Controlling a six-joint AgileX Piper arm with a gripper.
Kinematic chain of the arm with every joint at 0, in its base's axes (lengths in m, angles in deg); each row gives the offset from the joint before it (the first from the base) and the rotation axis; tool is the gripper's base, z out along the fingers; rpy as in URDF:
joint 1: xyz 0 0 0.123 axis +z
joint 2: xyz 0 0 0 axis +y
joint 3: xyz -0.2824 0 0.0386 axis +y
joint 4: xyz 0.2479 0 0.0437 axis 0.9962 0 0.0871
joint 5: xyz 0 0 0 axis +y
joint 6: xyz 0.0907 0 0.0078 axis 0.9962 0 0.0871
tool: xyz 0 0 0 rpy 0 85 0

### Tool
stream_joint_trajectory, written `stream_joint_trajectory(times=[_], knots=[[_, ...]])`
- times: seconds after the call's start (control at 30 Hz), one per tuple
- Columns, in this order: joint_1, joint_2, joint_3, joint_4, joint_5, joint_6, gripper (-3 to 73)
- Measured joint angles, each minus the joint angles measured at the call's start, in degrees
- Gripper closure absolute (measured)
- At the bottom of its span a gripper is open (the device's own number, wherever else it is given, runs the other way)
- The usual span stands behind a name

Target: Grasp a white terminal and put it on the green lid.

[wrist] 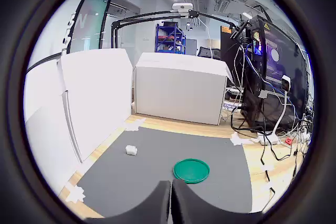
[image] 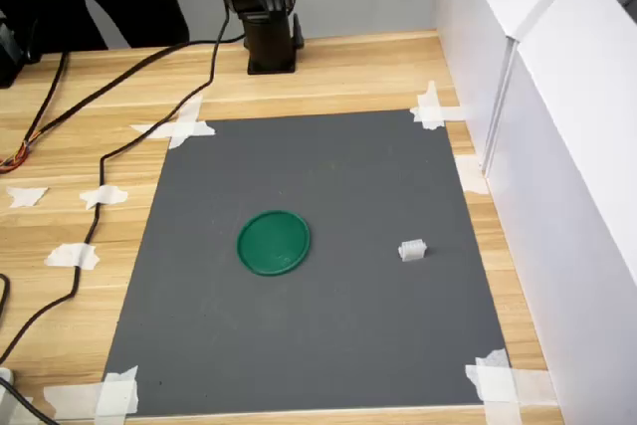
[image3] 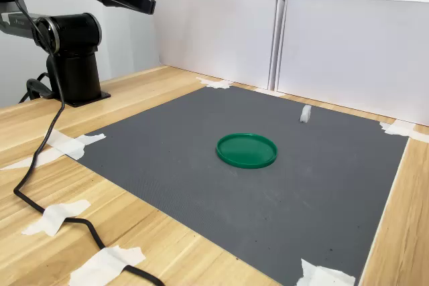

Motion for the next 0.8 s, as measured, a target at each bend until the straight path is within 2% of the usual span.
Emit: stream_joint_trajectory(times=[0.8], knots=[[0.0, 2.8, -1.2, -0.2, -0.1, 0.0, 71.1]])
